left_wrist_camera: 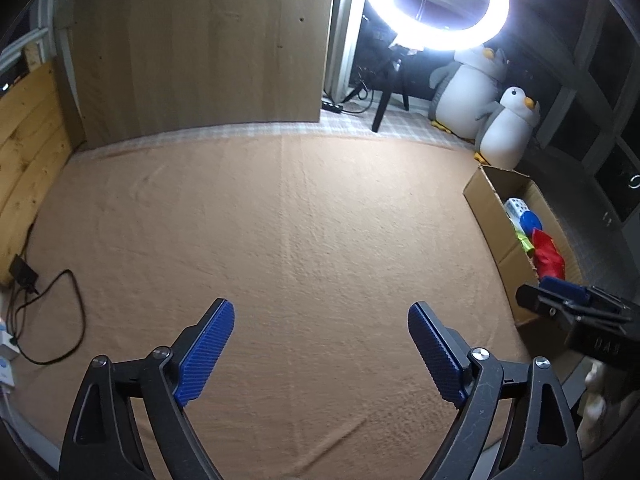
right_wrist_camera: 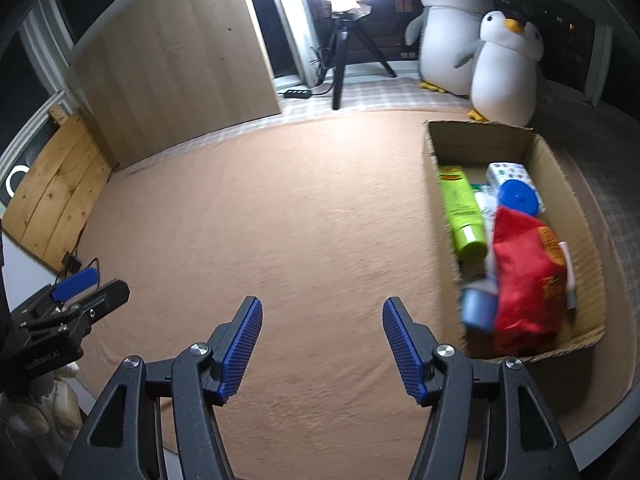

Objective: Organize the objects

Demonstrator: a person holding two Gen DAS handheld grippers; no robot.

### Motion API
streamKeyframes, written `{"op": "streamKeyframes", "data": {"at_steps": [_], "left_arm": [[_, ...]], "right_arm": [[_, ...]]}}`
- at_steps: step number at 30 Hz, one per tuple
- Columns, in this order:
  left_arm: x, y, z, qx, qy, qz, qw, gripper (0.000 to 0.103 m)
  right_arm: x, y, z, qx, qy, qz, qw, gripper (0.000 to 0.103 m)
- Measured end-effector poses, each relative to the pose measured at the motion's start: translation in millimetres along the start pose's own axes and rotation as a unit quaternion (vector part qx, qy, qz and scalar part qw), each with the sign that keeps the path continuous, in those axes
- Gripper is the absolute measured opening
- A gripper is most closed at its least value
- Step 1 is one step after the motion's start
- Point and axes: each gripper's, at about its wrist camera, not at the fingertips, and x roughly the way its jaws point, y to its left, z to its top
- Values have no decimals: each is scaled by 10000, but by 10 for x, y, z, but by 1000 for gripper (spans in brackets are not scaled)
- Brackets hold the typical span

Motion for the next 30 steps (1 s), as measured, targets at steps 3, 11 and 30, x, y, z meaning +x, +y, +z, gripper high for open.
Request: {"op": "streamKeyframes", "data": {"at_steps": [3, 11, 30], "left_arm": [[-69, 44, -5, -17, -52, 82, 10000, 92], [-214, 172, -41, -124, -140, 174, 9997, 92], [-322, 238, -28, -97, -229, 182, 9995, 95]], "right_arm": [[-25, 110, -46, -9, -60, -6, 10000, 59], [-178, 395, -98, -161, -297, -127, 9993, 64], [-300, 632, -60, -241, -590, -268, 9976, 70]]}}
